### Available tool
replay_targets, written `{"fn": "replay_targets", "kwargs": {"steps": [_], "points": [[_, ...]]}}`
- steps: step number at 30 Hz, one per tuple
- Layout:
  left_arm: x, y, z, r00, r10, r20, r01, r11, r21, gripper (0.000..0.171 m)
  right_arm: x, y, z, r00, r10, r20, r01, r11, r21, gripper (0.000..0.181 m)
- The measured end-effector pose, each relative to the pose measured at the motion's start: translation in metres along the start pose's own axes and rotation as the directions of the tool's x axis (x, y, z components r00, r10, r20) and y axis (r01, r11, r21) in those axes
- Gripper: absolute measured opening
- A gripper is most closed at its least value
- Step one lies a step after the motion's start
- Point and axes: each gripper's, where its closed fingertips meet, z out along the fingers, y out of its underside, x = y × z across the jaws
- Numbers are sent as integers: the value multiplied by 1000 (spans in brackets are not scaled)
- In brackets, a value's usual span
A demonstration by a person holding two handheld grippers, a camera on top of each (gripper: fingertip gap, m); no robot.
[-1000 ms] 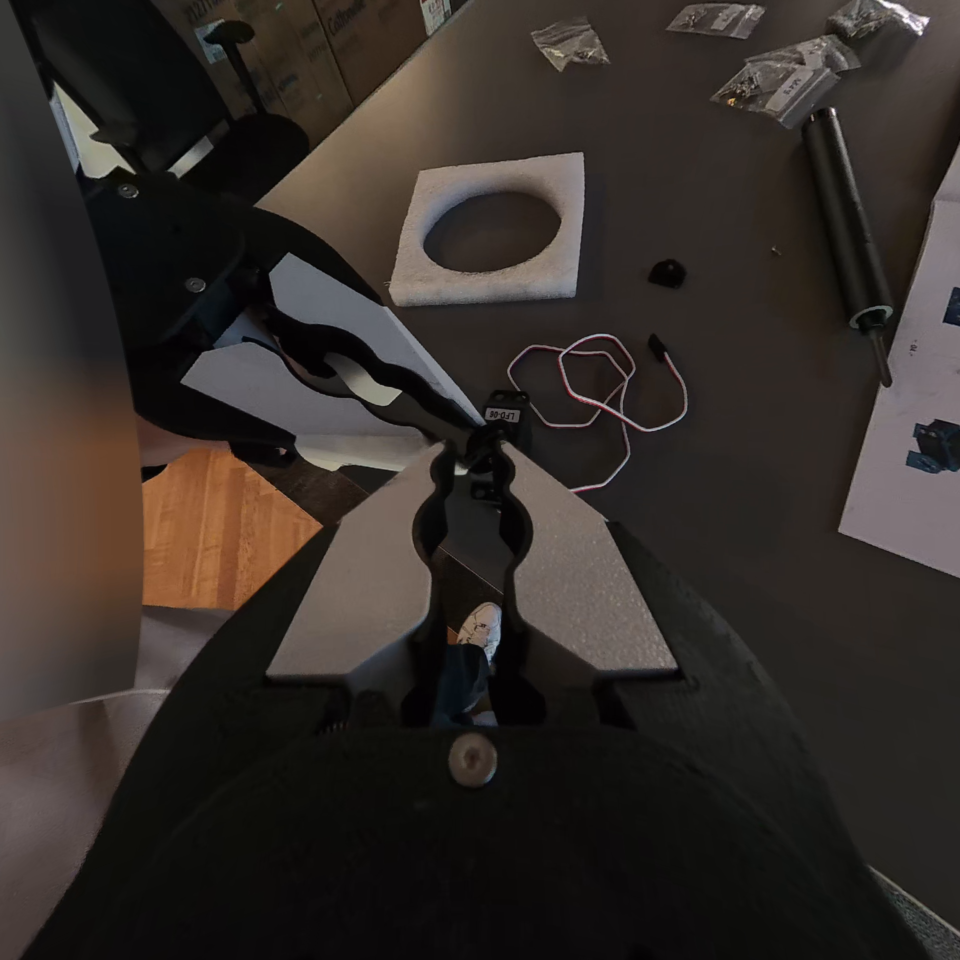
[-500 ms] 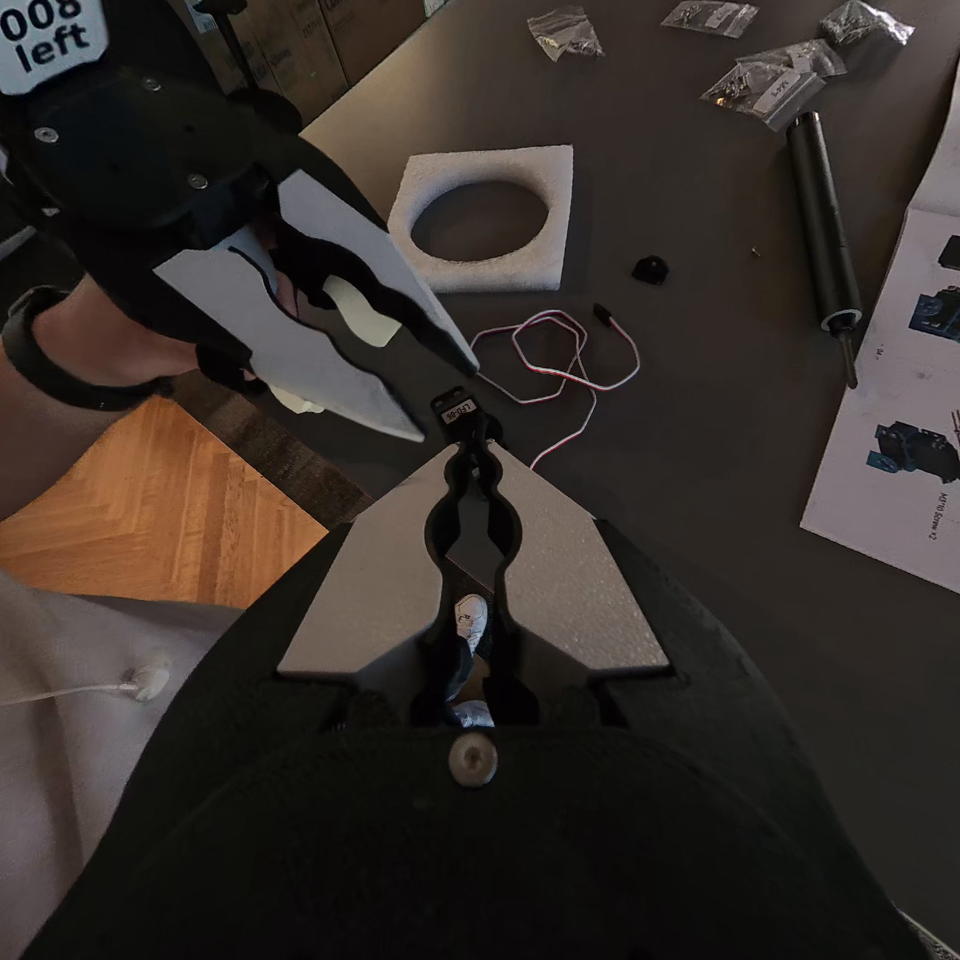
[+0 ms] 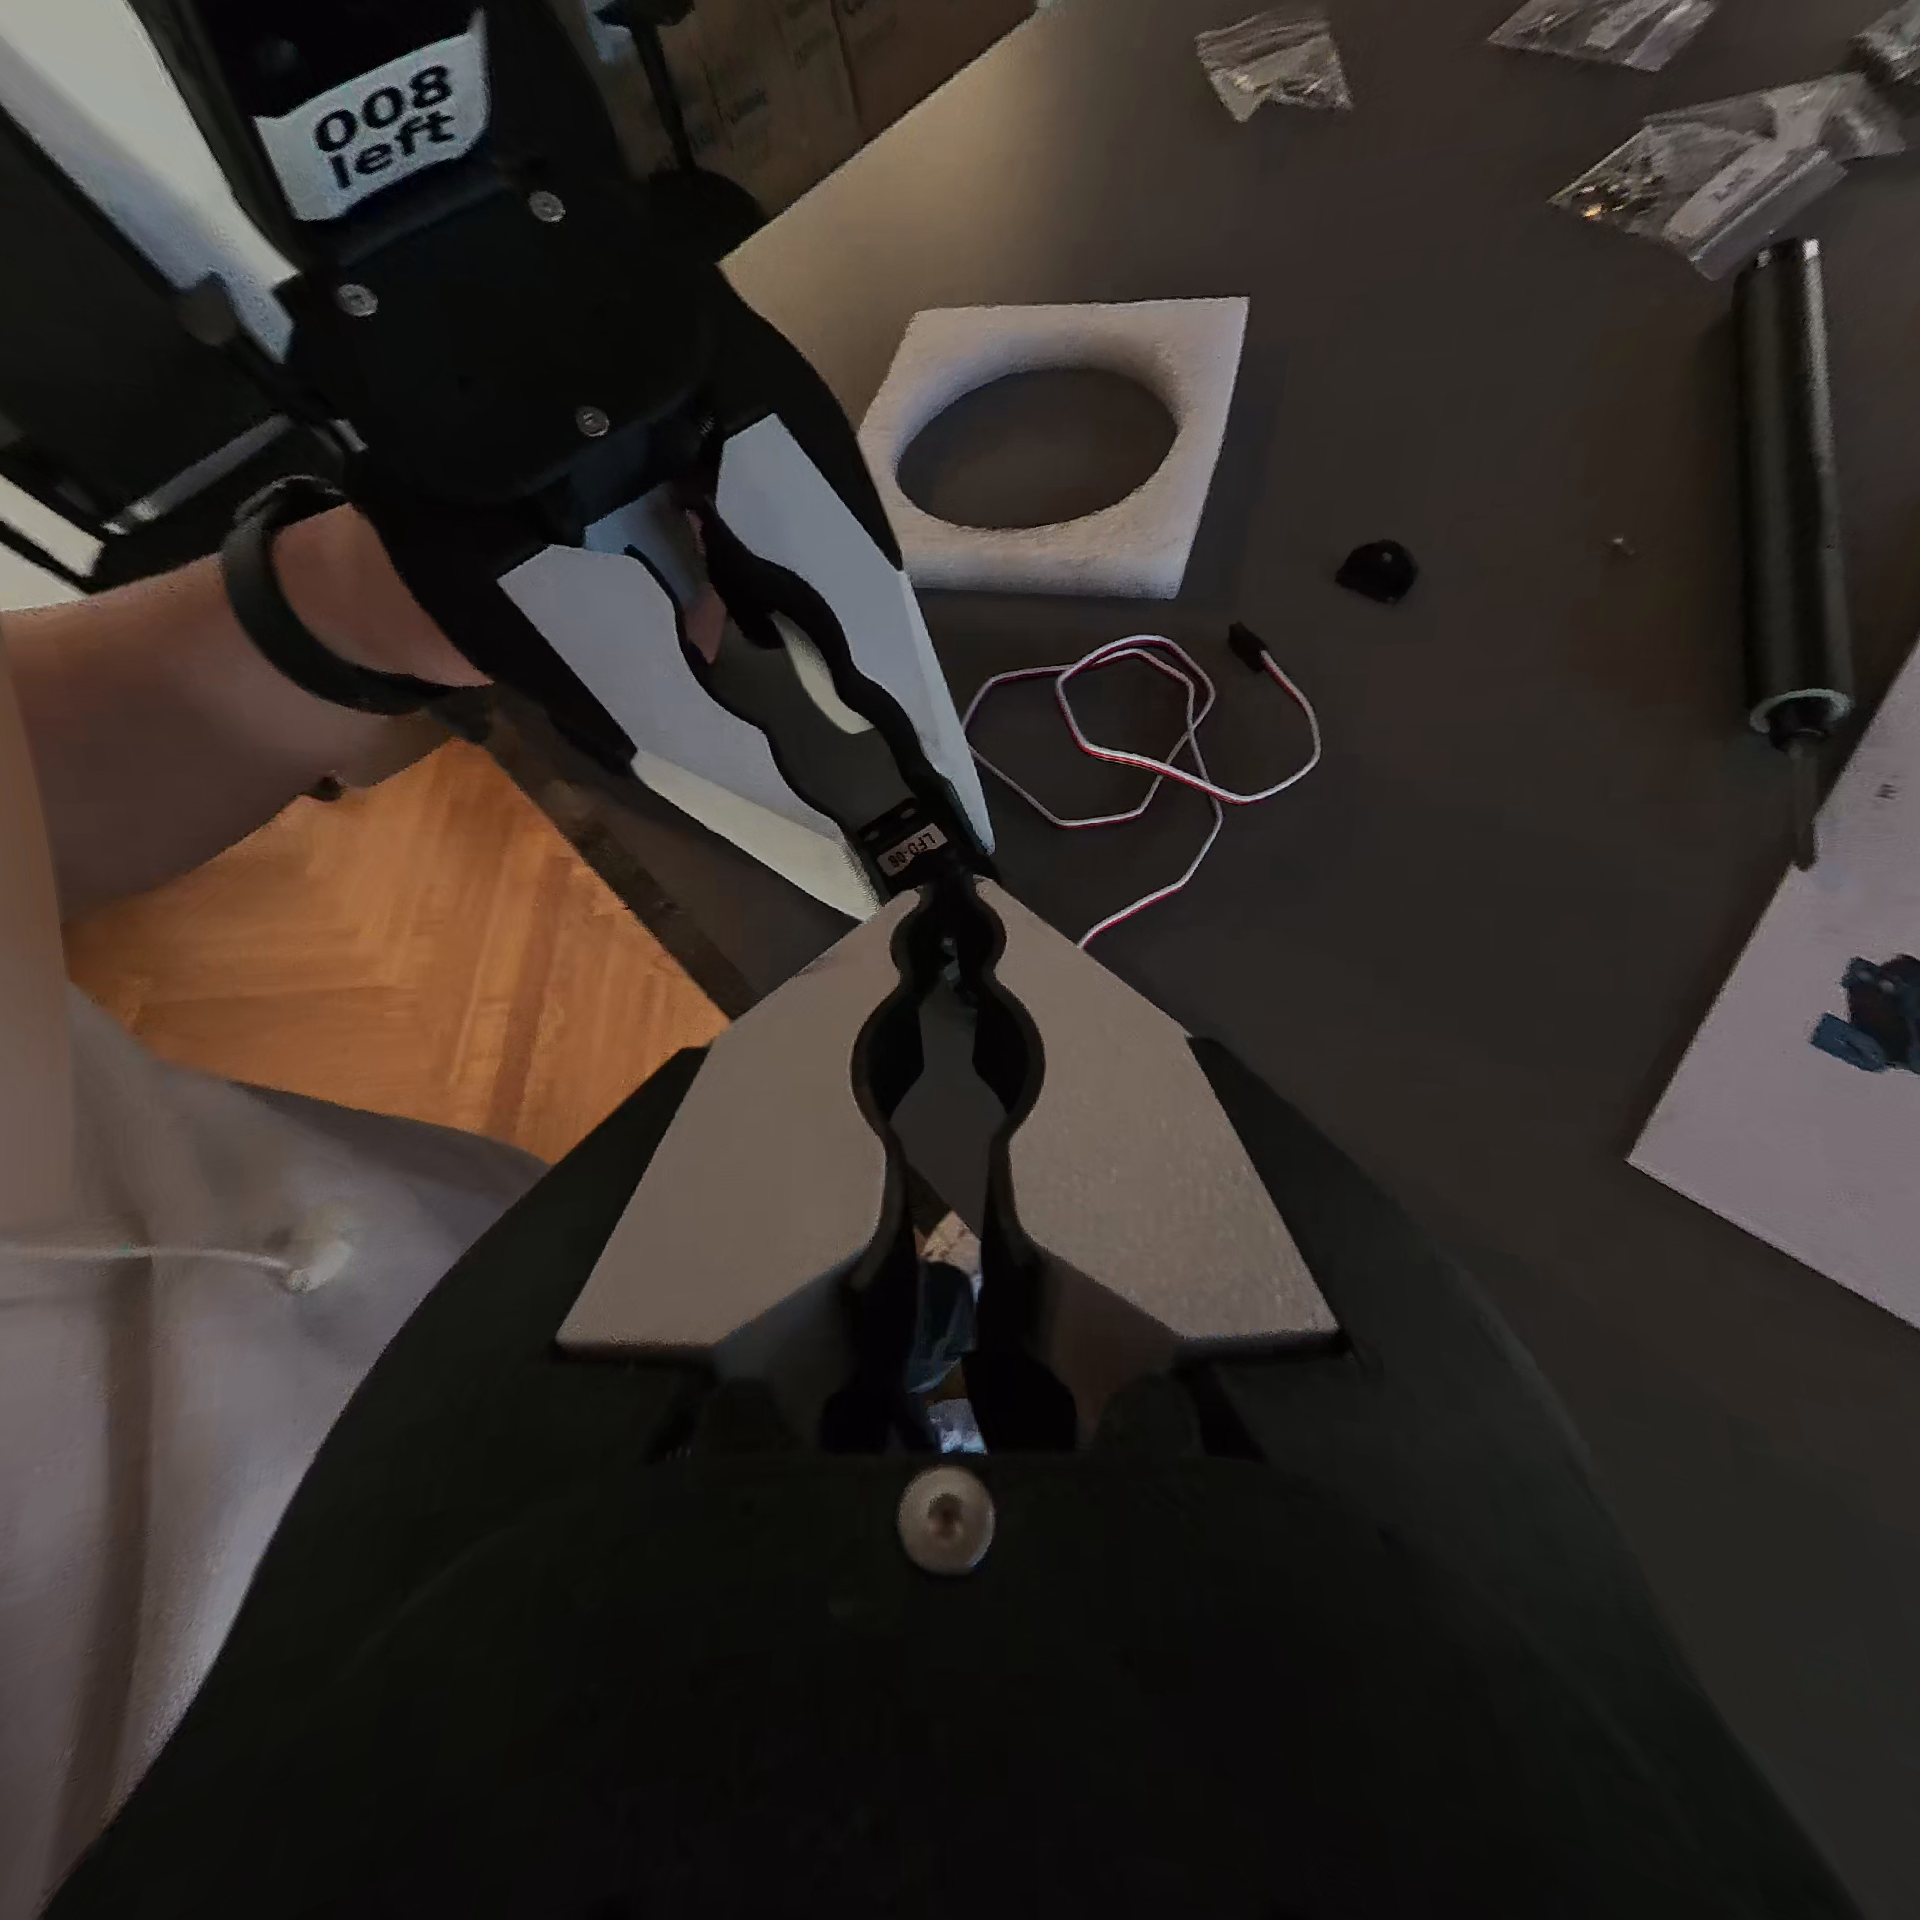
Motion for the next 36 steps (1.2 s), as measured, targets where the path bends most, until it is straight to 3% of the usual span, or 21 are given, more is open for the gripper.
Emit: {"fn": "replay_targets", "kwargs": {"steps": [5,11,15,19,24,26,28,30,33,36], "points": [[1,-1,2,998,1,-66,-1,1000,-13,21,1,0,-1,993,11,117,-11,1000,-5,1],[1,-1,3,996,1,-86,-3,1000,-16,20,1,0,-1,983,-58,173,63,998,-28,1],[-2,-3,5,998,-50,-36,50,999,-16,20,8,-2,0,994,41,98,-38,999,-36,1],[-4,-5,8,993,-114,40,114,993,1,20,15,-5,0,978,204,-36,-201,977,65,1],[-4,-5,9,984,-146,98,147,989,-1,20,16,-6,0,967,225,-122,-208,969,135,1],[-3,-4,8,985,-140,104,142,990,-12,20,12,-8,-1,984,161,-83,-149,980,135,5],[-4,-3,6,984,-151,93,153,988,-14,20,8,-11,-6,994,105,-15,-102,984,143,22],[-6,-2,3,982,-167,86,169,985,-20,20,6,-15,-14,995,69,69,-79,986,146,23],[-10,2,-3,984,-150,99,155,987,-45,20,37,-30,-26,999,26,38,-32,986,162,22],[-11,6,-8,989,-91,121,100,992,-75,20,92,-57,-20,997,-54,-50,58,994,93,25]]}}
